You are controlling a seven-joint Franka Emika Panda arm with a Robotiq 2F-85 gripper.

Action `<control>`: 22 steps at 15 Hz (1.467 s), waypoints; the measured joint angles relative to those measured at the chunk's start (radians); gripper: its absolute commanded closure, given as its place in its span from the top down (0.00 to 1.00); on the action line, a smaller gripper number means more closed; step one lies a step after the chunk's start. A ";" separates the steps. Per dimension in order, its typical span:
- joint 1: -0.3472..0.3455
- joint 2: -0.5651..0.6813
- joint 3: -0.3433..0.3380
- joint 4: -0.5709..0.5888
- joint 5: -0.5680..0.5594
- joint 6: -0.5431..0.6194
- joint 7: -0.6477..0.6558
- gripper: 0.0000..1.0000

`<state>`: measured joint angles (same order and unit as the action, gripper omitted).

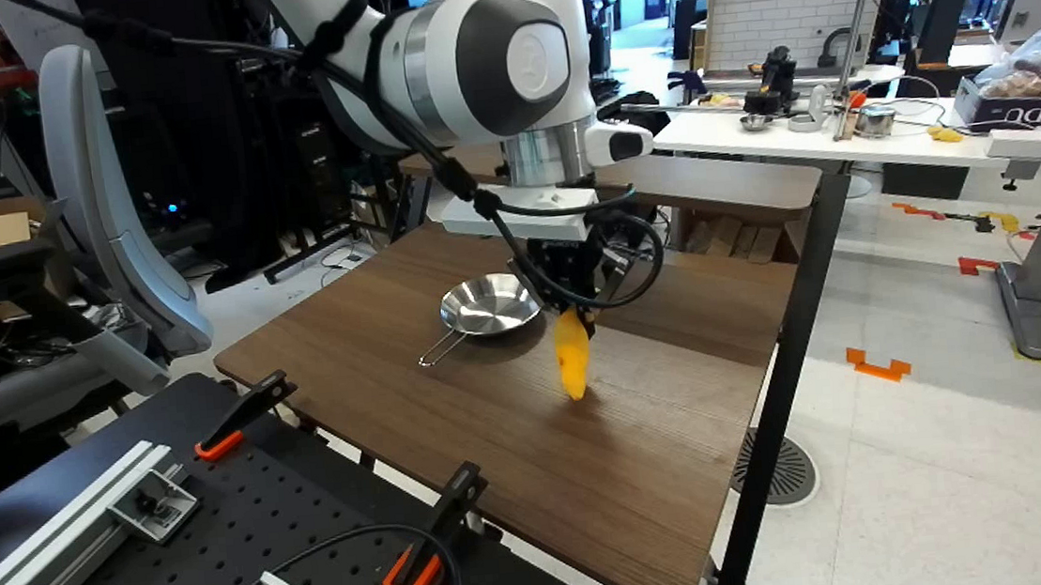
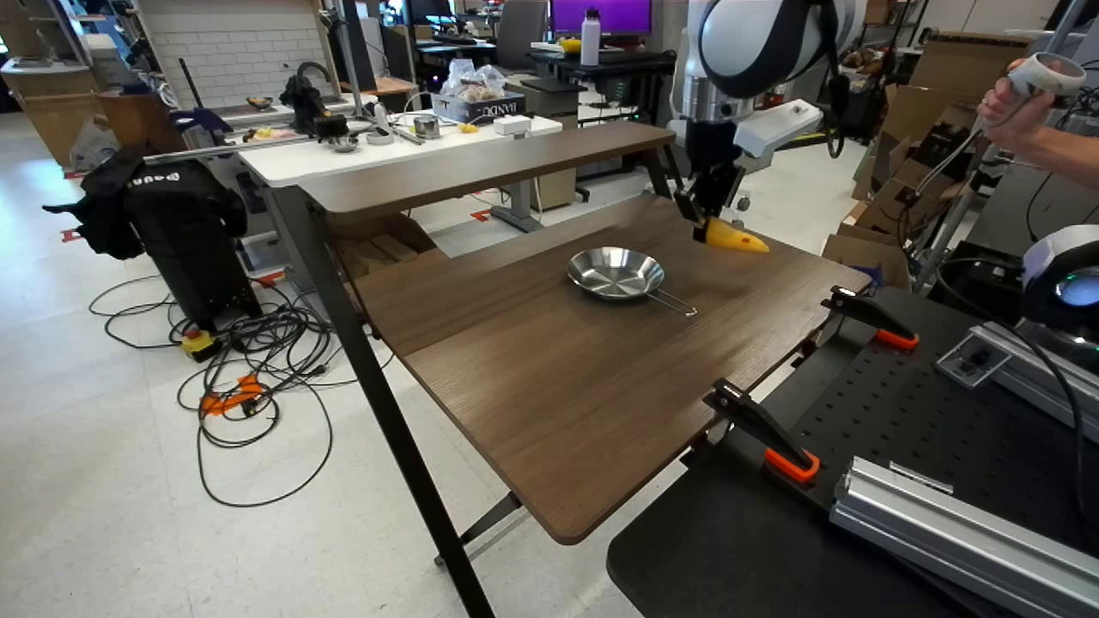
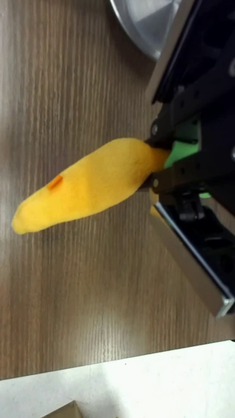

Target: Put the carrot plushie in the pan

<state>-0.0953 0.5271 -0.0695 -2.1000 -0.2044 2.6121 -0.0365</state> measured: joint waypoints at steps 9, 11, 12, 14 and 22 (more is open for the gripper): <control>0.057 -0.075 0.085 0.000 0.034 -0.002 0.000 0.04; 0.076 -0.075 0.098 0.001 0.040 -0.002 0.000 0.04; 0.085 -0.074 0.104 0.003 0.041 -0.003 0.000 0.04; 0.101 -0.069 0.111 0.008 0.043 -0.004 0.000 0.04; 0.118 -0.013 0.121 0.041 0.053 -0.006 -0.002 0.56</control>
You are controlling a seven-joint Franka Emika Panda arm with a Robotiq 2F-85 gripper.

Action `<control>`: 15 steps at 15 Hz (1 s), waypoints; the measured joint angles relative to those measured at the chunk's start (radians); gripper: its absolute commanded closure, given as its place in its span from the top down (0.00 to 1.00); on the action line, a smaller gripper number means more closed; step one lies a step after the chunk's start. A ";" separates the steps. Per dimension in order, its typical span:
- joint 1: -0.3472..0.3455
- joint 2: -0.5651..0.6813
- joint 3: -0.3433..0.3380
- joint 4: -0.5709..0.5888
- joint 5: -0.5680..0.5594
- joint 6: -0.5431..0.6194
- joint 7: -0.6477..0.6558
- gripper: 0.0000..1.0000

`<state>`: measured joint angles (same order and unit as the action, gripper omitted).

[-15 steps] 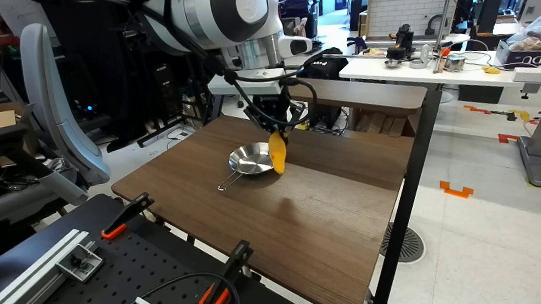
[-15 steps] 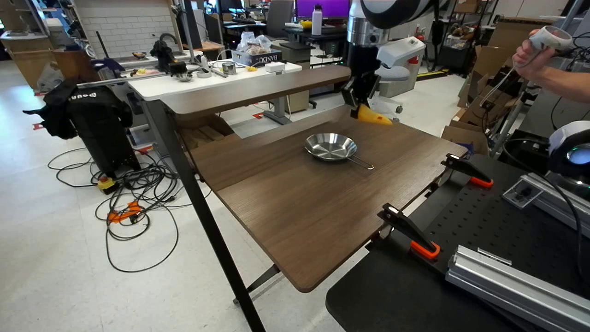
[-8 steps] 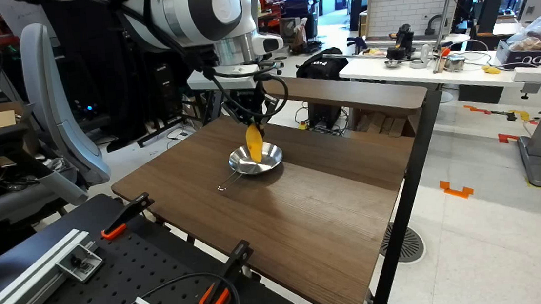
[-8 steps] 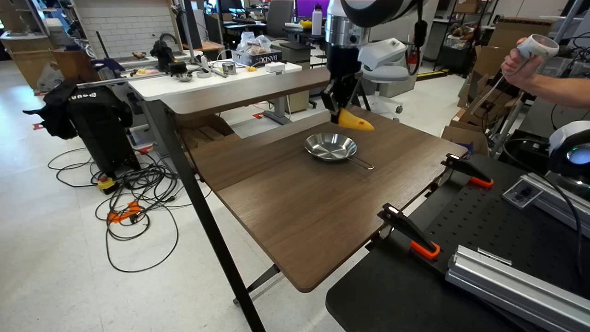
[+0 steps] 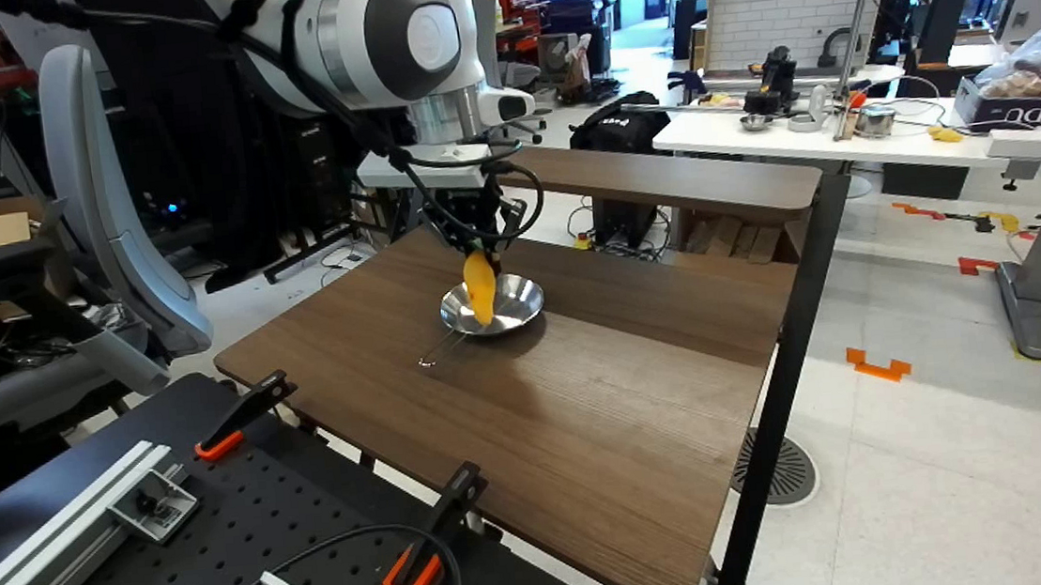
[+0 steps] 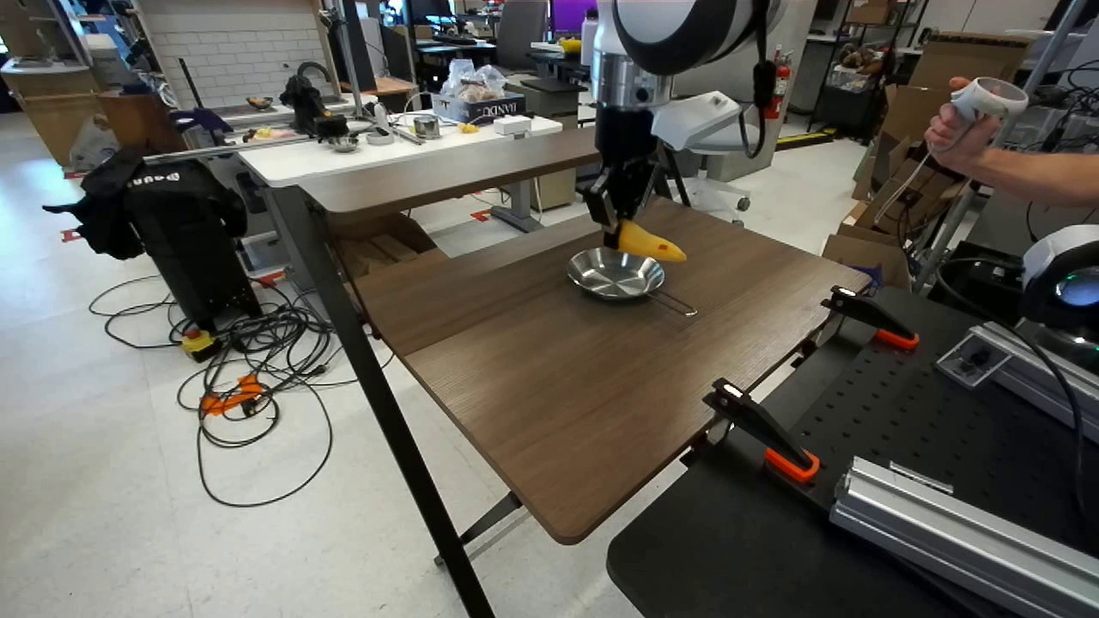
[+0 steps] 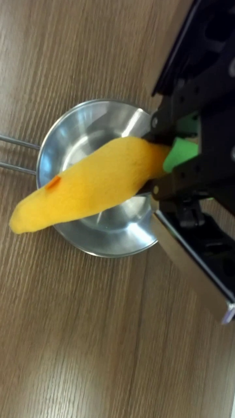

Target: Put the carrot plushie in the pan

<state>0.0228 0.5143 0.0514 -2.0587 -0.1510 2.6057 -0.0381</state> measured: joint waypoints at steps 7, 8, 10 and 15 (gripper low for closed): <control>0.000 0.030 0.000 0.024 0.003 -0.013 -0.002 1.00; 0.000 0.030 0.000 0.025 0.004 -0.018 -0.002 1.00; 0.000 0.030 0.000 0.029 0.004 -0.026 -0.002 1.00; 0.000 0.006 0.001 0.029 0.012 -0.032 -0.002 1.00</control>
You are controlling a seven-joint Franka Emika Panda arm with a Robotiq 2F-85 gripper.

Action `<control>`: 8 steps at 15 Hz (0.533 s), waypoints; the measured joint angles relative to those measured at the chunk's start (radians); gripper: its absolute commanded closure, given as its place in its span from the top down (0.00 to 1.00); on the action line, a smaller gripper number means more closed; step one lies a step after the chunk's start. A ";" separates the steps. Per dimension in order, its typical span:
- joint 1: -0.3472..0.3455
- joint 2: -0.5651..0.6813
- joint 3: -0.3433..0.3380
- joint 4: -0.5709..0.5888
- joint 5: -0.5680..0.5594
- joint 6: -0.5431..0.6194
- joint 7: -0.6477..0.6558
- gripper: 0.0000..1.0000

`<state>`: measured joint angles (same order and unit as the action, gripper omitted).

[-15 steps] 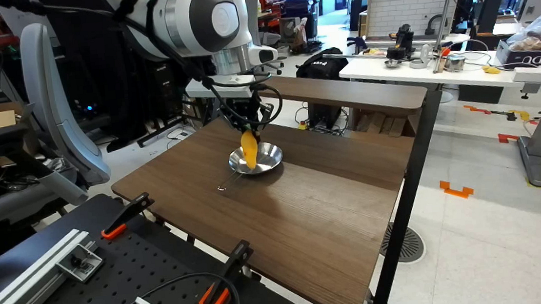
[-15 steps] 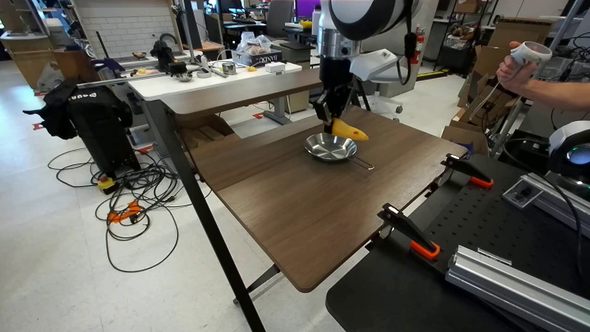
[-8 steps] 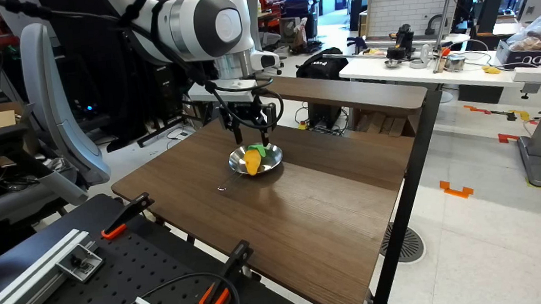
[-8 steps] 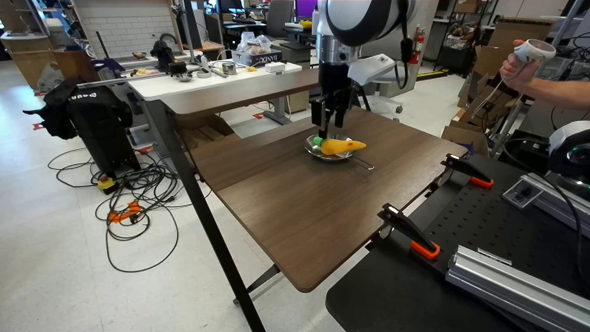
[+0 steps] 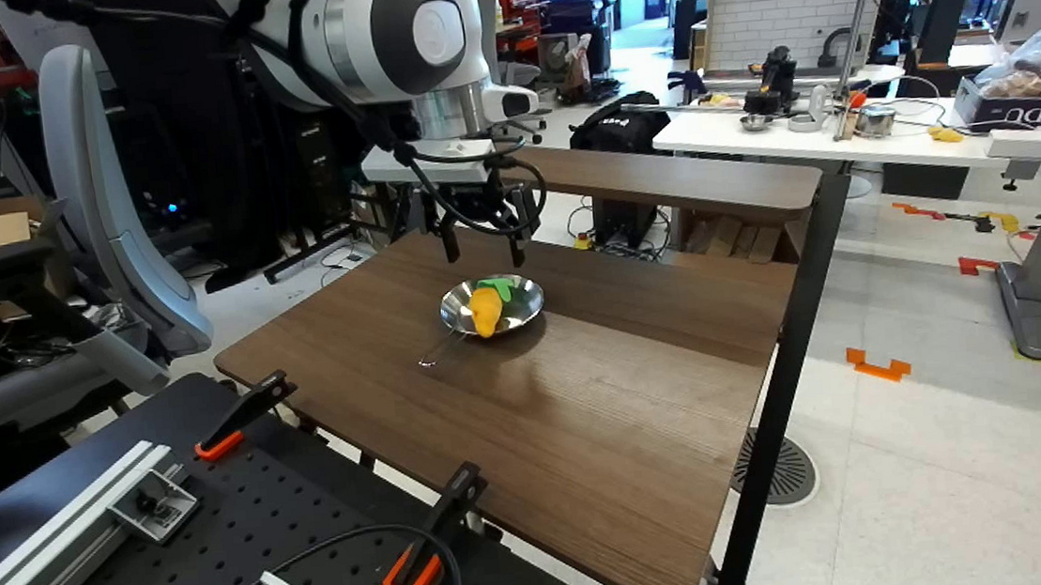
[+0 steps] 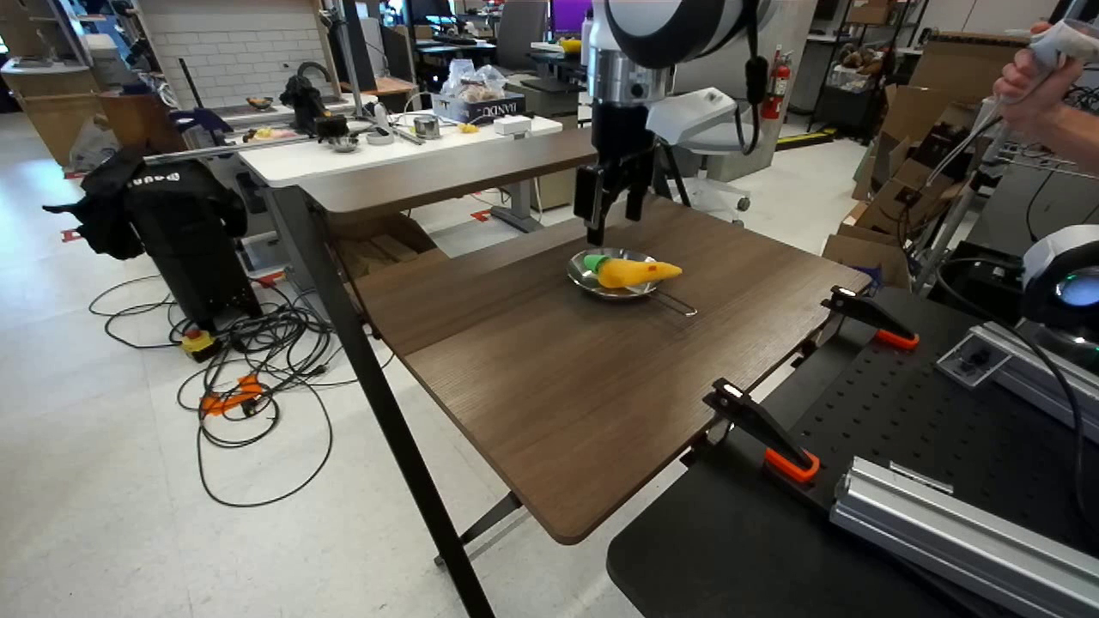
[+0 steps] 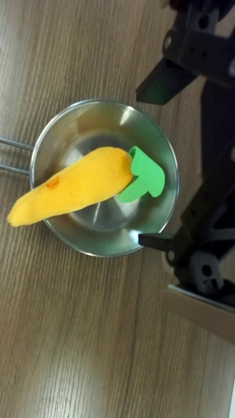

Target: Put the carrot plushie in the pan

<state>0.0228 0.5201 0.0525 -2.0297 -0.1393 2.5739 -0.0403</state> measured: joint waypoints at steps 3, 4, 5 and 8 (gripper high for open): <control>0.000 -0.053 0.004 -0.026 0.023 -0.008 -0.002 1.00; 0.000 -0.075 0.006 -0.039 0.031 -0.017 -0.002 1.00; 0.000 -0.099 0.009 -0.052 0.040 -0.032 -0.002 1.00; 0.000 -0.175 0.013 -0.095 0.074 -0.081 -0.003 1.00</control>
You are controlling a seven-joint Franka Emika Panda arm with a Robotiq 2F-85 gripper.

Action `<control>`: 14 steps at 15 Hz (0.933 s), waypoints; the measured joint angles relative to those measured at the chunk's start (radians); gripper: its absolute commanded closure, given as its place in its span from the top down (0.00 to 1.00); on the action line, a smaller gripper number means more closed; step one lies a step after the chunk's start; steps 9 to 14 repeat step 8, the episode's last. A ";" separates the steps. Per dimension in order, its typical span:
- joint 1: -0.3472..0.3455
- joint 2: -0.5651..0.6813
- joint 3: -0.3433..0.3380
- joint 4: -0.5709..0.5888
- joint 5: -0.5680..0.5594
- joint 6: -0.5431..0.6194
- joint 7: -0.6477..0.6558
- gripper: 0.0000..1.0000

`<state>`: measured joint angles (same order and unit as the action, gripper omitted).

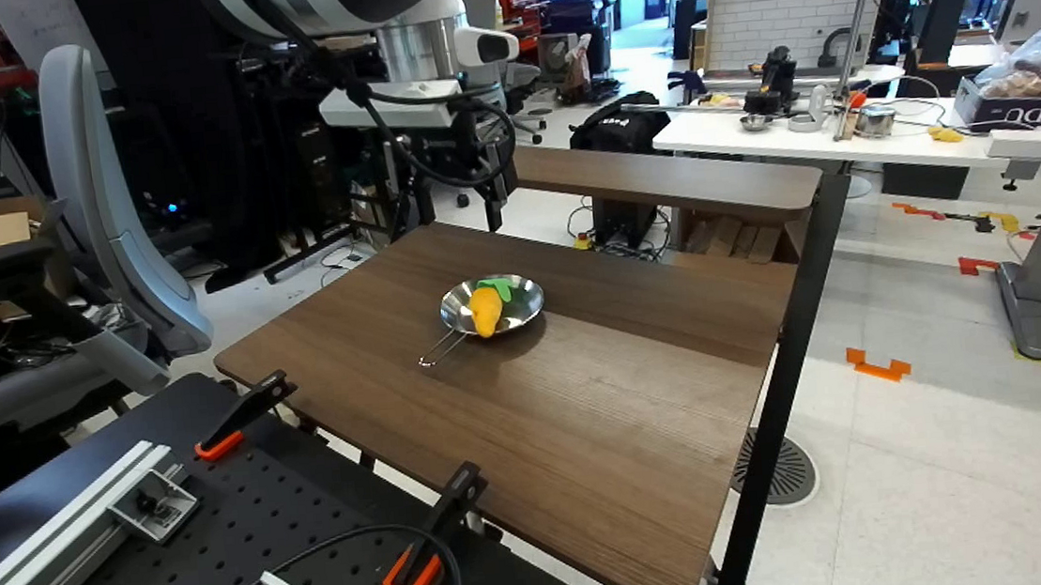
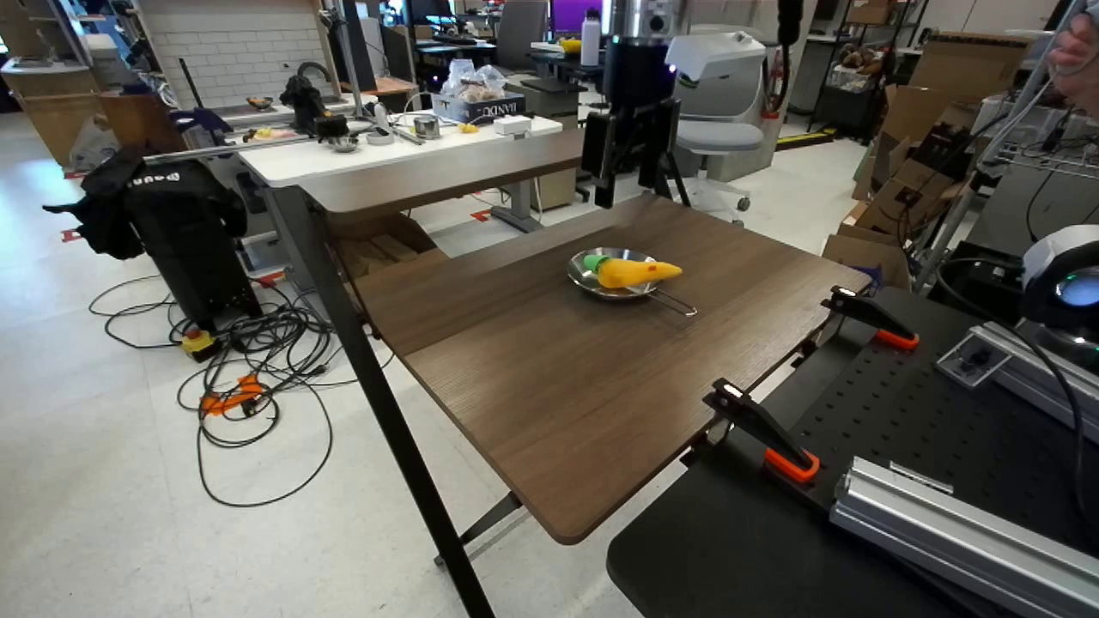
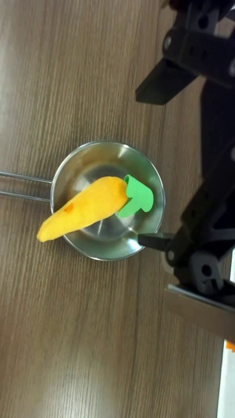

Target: Put the carrot plushie in the pan

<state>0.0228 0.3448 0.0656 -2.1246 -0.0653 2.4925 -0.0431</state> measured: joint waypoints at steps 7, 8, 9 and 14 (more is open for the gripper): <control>0.000 -0.168 0.001 -0.085 0.030 -0.107 0.005 1.00; 0.000 -0.189 0.001 -0.096 0.031 -0.119 0.010 1.00; 0.000 -0.189 0.001 -0.096 0.031 -0.119 0.010 1.00; 0.000 -0.189 0.001 -0.096 0.031 -0.119 0.010 1.00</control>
